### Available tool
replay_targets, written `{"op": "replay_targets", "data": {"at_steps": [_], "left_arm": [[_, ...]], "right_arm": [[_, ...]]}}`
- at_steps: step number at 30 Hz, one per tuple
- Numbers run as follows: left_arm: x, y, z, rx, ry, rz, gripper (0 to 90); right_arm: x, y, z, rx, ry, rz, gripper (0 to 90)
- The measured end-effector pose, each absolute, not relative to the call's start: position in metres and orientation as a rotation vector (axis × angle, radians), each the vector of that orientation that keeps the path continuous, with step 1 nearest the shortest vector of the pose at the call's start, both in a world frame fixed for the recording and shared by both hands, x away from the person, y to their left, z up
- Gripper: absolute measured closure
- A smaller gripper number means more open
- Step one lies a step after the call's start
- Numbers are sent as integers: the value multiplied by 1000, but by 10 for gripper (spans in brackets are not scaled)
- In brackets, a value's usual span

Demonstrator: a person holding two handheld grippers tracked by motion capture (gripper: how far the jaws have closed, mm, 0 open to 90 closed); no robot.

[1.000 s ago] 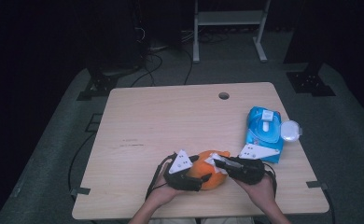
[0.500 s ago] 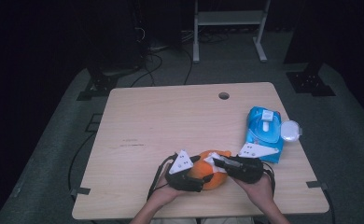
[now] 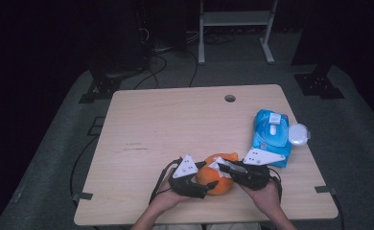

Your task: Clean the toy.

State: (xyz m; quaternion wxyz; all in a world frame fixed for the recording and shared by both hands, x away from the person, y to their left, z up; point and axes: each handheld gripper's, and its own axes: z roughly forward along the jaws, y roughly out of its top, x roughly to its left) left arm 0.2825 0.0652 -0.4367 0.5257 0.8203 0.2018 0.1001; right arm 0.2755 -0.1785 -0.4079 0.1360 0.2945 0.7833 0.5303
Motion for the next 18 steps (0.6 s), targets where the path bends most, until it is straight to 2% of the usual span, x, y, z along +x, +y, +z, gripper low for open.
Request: {"op": "replay_targets", "data": {"at_steps": [4,8,12,18], "left_arm": [[285,70,-436,1916,461,176,227],[282,63,-437,1962,455,254,278],[281,62,-436,1965,460,261,293],[281,62,-435,1955,467,278,227]], "right_arm": [[283,-193,-412,909,2239,1518,762],[279,-189,-409,905,2248,1538,767],[271,-174,-405,807,2291,1533,767],[282,-197,-411,937,2226,1569,761]]}}
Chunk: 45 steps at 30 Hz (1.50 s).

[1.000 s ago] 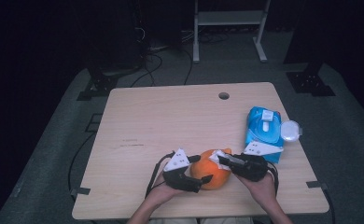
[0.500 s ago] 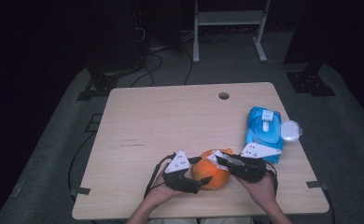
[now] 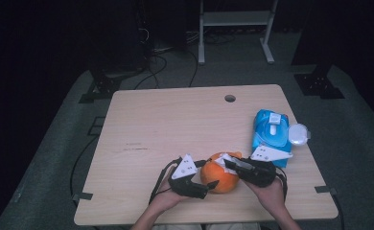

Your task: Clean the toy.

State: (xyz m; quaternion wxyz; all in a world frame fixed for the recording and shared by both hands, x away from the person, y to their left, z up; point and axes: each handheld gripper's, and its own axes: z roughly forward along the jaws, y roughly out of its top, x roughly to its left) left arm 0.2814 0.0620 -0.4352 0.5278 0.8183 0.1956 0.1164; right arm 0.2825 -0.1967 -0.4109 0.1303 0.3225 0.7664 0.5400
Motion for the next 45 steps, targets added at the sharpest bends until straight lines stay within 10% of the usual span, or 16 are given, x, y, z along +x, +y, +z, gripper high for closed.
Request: {"op": "replay_targets", "data": {"at_steps": [26,32,40,45], "left_arm": [[276,53,-440,1996,486,347,354],[273,45,-436,2001,502,366,188],[276,57,-438,2020,498,359,318],[281,59,-435,1961,615,286,182]], "right_arm": [[270,-187,-401,826,2243,1415,772],[279,-203,-411,979,2210,1474,773],[285,-197,-410,933,2231,1505,769],[294,-211,-420,1068,2174,1494,773]]}}
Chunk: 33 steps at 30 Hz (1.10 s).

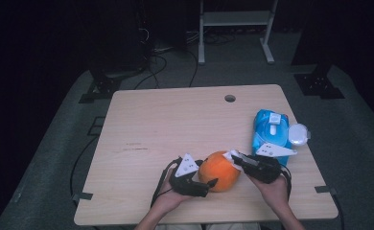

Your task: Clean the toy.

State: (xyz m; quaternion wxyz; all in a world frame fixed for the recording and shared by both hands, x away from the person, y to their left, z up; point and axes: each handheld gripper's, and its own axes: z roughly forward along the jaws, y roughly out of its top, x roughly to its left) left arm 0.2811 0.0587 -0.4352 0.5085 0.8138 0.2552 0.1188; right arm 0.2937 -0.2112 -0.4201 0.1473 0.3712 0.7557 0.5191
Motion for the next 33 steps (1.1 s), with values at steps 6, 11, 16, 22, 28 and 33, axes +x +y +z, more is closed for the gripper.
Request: {"op": "replay_targets", "data": {"at_steps": [6,11,16,22,28,33], "left_arm": [[276,55,-436,1982,584,305,202],[277,62,-437,2003,548,308,286],[280,61,-427,1912,630,224,189],[280,59,-430,1968,619,307,222],[291,77,-432,1954,645,226,173],[285,72,-434,2003,556,278,236]], "right_arm": [[282,-190,-411,960,2222,1537,775],[291,-201,-412,980,2209,1506,773],[303,-217,-426,1156,2155,1508,773],[298,-209,-423,1137,2176,1520,773],[278,-191,-419,1053,2218,1525,776],[278,-190,-418,1011,2248,1524,776]]}}
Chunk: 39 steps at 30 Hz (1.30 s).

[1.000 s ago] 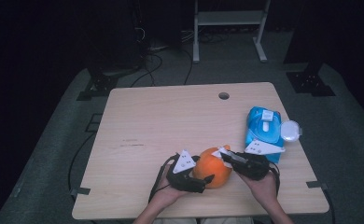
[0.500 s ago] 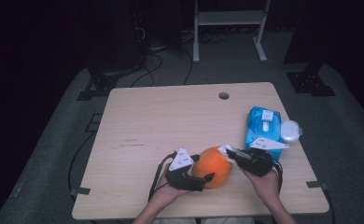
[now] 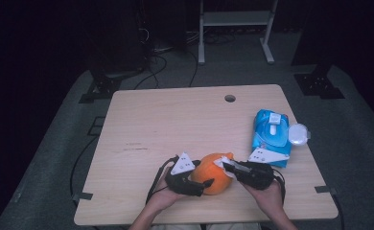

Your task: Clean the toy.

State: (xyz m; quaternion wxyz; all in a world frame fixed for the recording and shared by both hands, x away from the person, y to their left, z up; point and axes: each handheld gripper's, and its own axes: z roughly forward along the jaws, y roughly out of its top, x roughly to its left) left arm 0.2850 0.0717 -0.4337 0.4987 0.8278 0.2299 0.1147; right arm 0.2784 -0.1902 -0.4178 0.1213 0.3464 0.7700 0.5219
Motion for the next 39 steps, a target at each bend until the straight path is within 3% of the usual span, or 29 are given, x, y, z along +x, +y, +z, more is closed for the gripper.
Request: {"op": "replay_targets", "data": {"at_steps": [6,12,25,30,32,34,39], "left_arm": [[280,66,-435,2023,489,301,274],[278,65,-436,2026,464,309,273],[278,65,-438,2027,433,285,267],[285,68,-437,1968,539,230,95],[287,66,-443,1975,571,193,81],[285,62,-446,1993,550,184,90],[271,53,-439,2044,424,322,220]], "right_arm": [[296,-219,-425,1144,2190,1494,775],[286,-203,-413,1011,2224,1518,775],[294,-220,-419,1110,2183,1582,777],[295,-216,-422,1075,2246,1549,775],[296,-222,-423,1113,2235,1576,774],[293,-220,-419,1106,2240,1608,774],[287,-193,-409,933,2319,1594,772]]}}
